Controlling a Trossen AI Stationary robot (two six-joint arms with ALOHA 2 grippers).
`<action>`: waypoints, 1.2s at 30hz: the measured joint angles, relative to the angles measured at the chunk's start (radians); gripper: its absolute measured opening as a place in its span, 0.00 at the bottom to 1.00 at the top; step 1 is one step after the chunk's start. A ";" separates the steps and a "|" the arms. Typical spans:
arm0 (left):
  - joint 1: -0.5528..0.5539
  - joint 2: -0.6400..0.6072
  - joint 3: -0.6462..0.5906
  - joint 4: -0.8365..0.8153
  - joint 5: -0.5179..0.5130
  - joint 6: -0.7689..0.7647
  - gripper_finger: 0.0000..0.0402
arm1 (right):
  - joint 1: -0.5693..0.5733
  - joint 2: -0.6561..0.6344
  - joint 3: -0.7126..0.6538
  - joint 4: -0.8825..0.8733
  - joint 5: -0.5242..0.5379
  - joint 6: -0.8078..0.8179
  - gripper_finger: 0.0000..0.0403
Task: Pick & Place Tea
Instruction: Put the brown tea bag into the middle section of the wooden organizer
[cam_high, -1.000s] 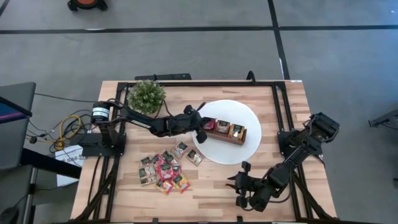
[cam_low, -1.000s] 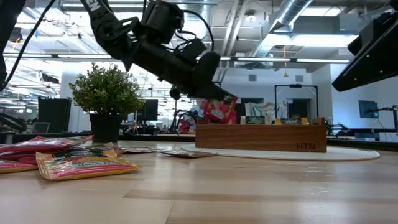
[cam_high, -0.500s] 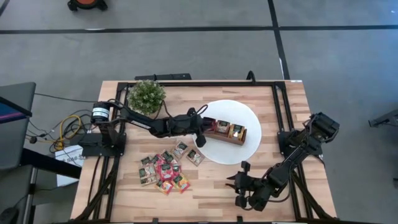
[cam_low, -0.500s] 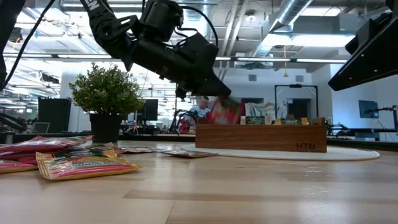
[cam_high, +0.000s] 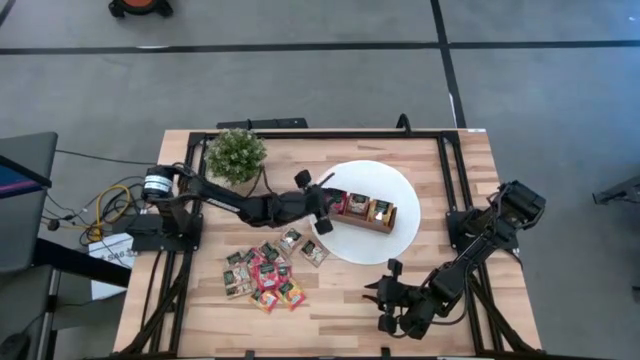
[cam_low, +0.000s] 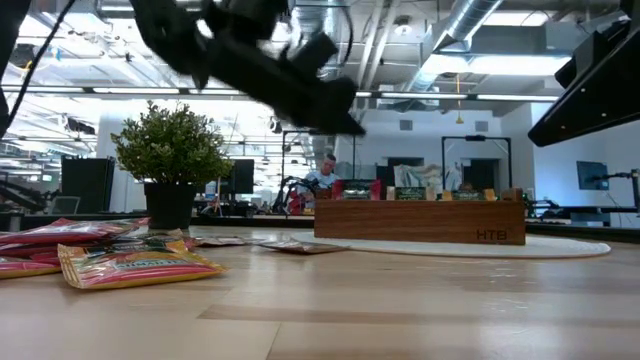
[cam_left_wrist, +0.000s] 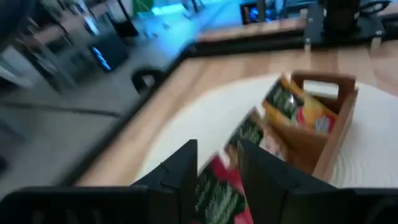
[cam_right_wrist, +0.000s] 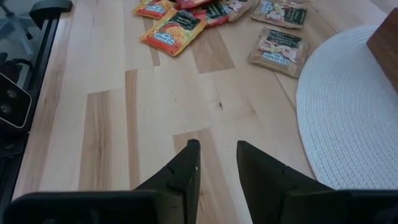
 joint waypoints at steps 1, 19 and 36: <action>-0.029 -0.014 0.013 -0.023 -0.047 0.032 0.25 | 0.000 0.000 0.000 -0.001 0.000 -0.001 0.24; -0.508 -0.128 0.068 -0.739 -0.308 -0.533 0.11 | -0.030 0.000 0.000 0.041 0.003 -0.028 0.24; -0.344 0.116 0.099 -0.716 -0.162 -0.818 0.11 | -0.057 0.000 0.001 0.075 -0.002 -0.052 0.24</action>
